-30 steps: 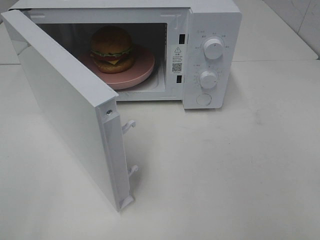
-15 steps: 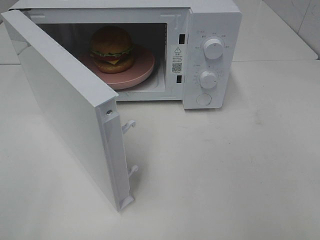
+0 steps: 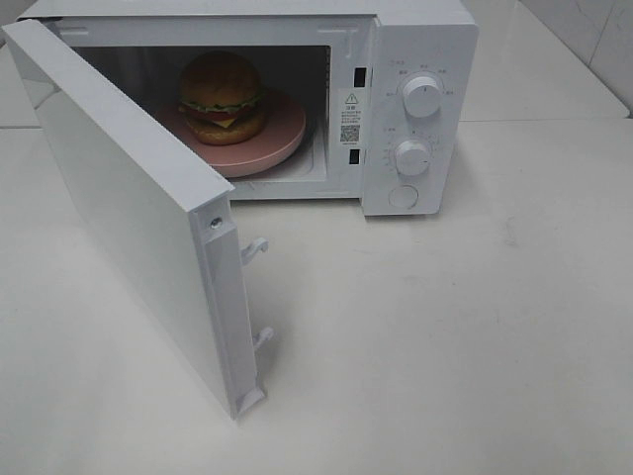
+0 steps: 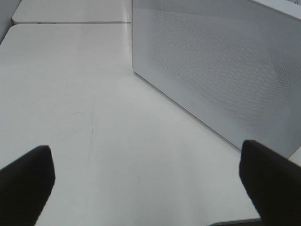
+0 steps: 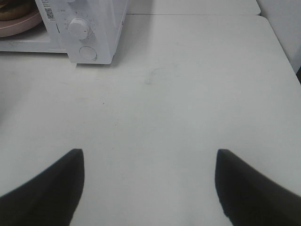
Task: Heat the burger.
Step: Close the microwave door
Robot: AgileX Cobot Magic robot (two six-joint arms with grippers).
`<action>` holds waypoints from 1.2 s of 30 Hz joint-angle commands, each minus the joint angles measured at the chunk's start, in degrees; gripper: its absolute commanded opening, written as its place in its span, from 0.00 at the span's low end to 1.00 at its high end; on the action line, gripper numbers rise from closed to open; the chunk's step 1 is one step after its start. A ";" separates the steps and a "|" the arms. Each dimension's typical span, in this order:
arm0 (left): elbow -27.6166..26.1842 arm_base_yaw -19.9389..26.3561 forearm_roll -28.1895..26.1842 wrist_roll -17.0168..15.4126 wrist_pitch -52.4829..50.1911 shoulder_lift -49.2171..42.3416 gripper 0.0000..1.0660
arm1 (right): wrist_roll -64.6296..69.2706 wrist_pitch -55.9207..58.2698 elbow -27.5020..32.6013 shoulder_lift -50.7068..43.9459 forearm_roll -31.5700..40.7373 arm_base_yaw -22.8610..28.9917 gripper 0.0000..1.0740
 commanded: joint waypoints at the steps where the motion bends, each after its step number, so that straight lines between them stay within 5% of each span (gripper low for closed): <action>1: 0.06 0.29 -0.63 -0.23 -0.06 0.06 0.94 | 0.29 -0.69 0.11 -1.55 -0.17 -0.23 0.70; 7: -1.60 0.29 -0.23 -0.17 -2.98 1.09 0.93 | 0.29 -0.69 0.11 -1.55 -0.17 -0.23 0.70; 15: -1.26 0.29 0.46 -0.06 -10.66 7.96 0.75 | 0.29 -0.69 0.11 -1.55 -0.17 -0.23 0.70; 17: 0.11 0.29 0.34 -0.06 -15.70 11.23 0.60 | 0.29 -0.69 0.11 -1.55 -0.17 -0.23 0.70; 18: 0.11 0.29 0.34 -0.06 -15.70 11.23 0.60 | 0.29 -0.69 0.11 -1.55 -0.17 -0.23 0.70; 20: 2.41 0.29 -0.06 -0.06 -22.00 15.81 0.35 | 0.29 -0.69 0.11 -1.55 -0.17 -0.23 0.70; 23: 2.92 0.29 -0.23 -0.06 -23.32 17.13 0.26 | 0.29 -0.69 0.11 -1.55 -0.17 -0.23 0.70; 24: 3.84 0.29 -0.74 0.00 -25.32 19.77 0.08 | 0.29 -0.69 0.11 -1.55 -0.17 -0.23 0.70; 25: 4.87 0.29 -0.97 0.29 -27.39 22.00 0.00 | 0.29 -0.69 0.11 -1.55 -0.17 -0.23 0.70; 30: 7.85 0.29 -2.35 1.55 -33.52 25.78 0.00 | 0.29 -0.69 0.11 -1.55 -0.17 -0.23 0.70; 33: 12.26 0.29 -8.31 7.22 -42.46 27.85 0.00 | 0.29 -0.69 0.11 -1.55 -0.17 -0.23 0.70; 36: 13.64 0.29 -10.66 9.63 -44.69 28.36 0.00 | 0.29 -0.69 0.11 -1.55 -0.17 -0.23 0.70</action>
